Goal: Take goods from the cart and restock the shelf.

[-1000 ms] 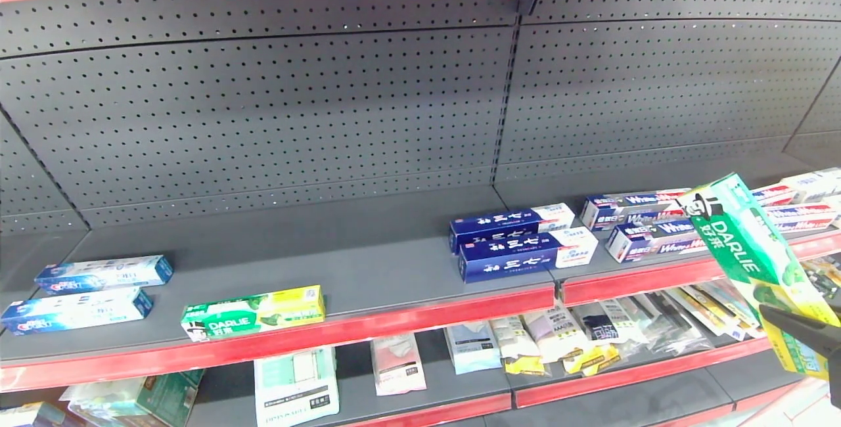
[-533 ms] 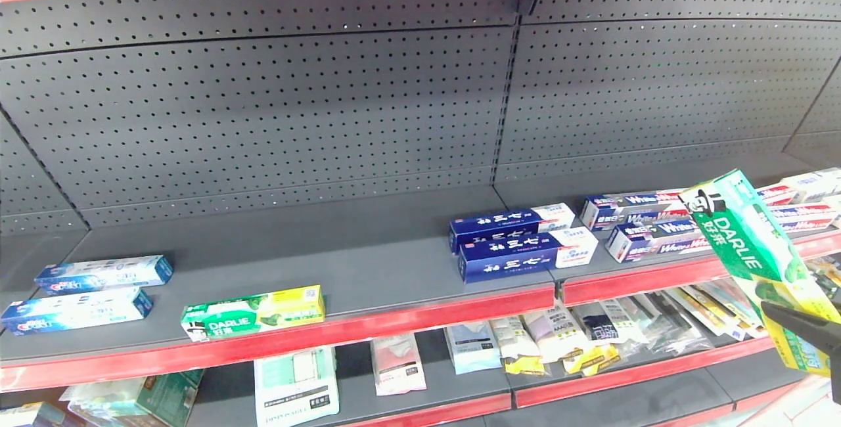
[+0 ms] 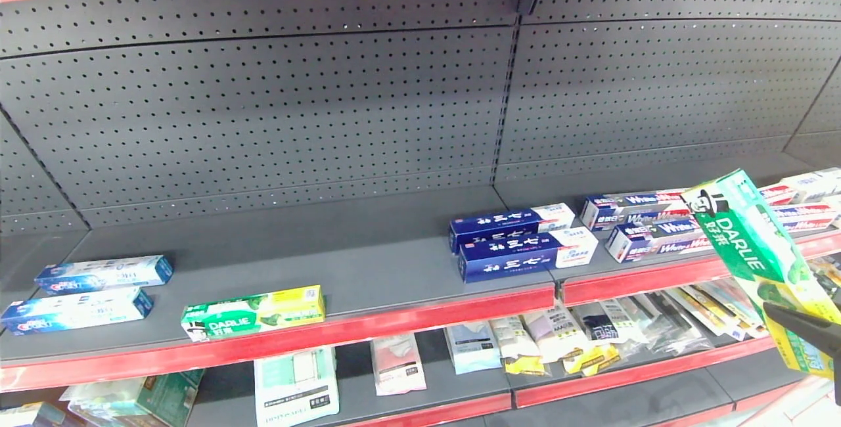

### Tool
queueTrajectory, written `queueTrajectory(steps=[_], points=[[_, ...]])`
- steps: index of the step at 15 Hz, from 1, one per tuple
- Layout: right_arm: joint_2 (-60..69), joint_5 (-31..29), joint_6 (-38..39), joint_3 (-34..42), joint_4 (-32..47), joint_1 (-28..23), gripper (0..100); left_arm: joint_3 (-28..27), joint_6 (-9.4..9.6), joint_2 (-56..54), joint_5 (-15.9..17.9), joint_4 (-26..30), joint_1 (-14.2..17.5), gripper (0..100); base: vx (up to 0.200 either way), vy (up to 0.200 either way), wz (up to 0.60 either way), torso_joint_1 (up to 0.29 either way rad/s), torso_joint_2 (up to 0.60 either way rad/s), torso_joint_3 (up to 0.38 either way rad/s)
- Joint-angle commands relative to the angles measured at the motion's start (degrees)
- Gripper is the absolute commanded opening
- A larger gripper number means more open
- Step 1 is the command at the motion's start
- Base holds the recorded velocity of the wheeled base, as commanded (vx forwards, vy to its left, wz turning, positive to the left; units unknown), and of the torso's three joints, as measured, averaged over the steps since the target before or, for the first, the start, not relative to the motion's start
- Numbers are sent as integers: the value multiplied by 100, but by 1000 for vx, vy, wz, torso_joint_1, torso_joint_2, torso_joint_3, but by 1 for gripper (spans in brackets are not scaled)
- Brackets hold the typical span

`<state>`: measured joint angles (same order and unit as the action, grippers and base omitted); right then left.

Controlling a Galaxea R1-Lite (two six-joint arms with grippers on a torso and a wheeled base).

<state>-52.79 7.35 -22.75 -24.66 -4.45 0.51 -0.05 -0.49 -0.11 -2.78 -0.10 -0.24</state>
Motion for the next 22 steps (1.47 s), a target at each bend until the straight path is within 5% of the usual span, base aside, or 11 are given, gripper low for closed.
queueTrajectory(steps=[1, 9, 15, 19, 22], points=[[23, 3, -2, 23, -3, 2, 0, 5, 5, 11, -3, 1, -2, 100, 0, 0, 600, 2, 2, -12], [5, 3, 16, 5, -3, -16, 0, 5, 5, 20, -3, 1, -2, 100, 0, 0, 600, 4, 2, 2], [58, 56, -28, -302, -3, 37, 0, 5, -4, 20, -3, 1, -2, 100, 0, 0, 0, 0, 0, 0], [-804, 654, -19, -856, -21, 863, 0, 5, 14, 11, 5, 1, -2, 100, 0, 0, 0, 0, 0, 0], [-1885, 1576, -28, -1234, -583, 793, 0, 5, 14, 11, 5, 1, 7, 100, 0, 0, 0, 0, 0, 0]])
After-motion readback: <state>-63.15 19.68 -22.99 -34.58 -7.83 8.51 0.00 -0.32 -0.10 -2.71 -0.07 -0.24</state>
